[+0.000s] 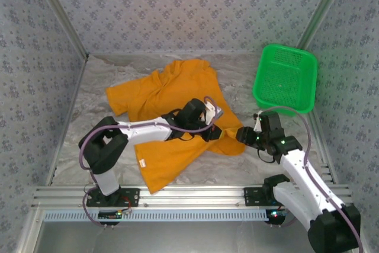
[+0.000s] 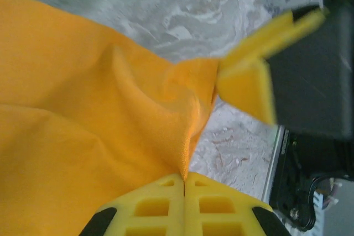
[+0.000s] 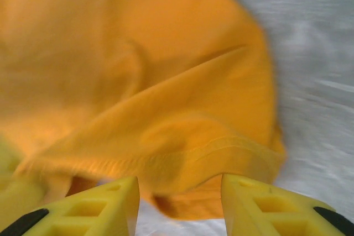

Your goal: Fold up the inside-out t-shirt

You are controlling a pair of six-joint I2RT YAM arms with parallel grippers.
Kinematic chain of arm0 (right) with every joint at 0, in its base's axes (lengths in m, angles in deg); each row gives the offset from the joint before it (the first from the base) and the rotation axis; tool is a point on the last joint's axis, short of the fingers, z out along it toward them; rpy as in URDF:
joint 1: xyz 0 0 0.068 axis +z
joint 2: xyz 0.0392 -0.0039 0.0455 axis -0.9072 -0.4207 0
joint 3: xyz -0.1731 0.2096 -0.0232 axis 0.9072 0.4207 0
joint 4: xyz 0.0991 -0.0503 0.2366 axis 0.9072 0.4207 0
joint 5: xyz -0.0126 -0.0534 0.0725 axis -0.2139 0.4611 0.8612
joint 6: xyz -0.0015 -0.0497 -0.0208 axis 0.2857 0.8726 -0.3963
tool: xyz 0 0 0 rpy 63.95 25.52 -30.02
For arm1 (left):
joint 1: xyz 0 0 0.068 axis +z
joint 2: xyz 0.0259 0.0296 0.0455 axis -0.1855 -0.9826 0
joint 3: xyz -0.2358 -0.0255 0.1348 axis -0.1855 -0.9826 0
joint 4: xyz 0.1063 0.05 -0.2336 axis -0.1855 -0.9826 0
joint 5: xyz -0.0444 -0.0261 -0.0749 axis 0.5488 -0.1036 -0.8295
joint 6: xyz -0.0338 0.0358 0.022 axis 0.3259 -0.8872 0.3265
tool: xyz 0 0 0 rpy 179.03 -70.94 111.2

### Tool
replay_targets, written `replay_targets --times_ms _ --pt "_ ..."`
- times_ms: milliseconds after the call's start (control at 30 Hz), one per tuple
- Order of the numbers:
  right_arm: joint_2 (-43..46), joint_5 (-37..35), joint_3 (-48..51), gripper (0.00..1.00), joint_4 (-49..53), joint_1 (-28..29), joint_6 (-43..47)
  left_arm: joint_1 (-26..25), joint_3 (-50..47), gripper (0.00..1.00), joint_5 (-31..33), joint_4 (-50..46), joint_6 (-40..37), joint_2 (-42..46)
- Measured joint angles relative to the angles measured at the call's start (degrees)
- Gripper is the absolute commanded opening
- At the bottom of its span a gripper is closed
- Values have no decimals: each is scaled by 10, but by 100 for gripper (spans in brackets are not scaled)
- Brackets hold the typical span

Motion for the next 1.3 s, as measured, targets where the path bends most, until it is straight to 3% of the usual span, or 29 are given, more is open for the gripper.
replay_targets --times_ms 133,300,433,567,767,833,900,1000,1067,1167,1300 --pt "62 56 40 43 -33 52 34 10 4 0 -12 -10 7 1" --pt "86 66 93 44 -91 148 63 26 4 0 -21 -38 6 3" --pt "68 33 114 44 -165 251 111 49 4 0 -21 -54 -9 14" --pt "24 -19 118 42 -226 308 161 62 4 0 -23 -71 -42 23" --pt "-82 -71 114 44 -291 302 182 71 4 0 -7 -107 -98 23" --pt "-117 -73 101 40 -296 296 181 81 4 7 7 -113 -108 20" --pt "-149 -77 84 34 -302 292 182 95 9 19 28 -123 -115 11" --pt "-206 -71 51 29 -313 282 183 115 40 26 81 -158 -116 -17" --pt "-249 -61 20 26 -313 267 183 125 49 39 134 -176 -109 -26" --pt "-310 -33 -52 25 -301 235 188 127 49 42 191 -209 -90 -21" --pt "-353 -9 -145 27 -266 206 209 124 10 50 175 -221 -60 26"
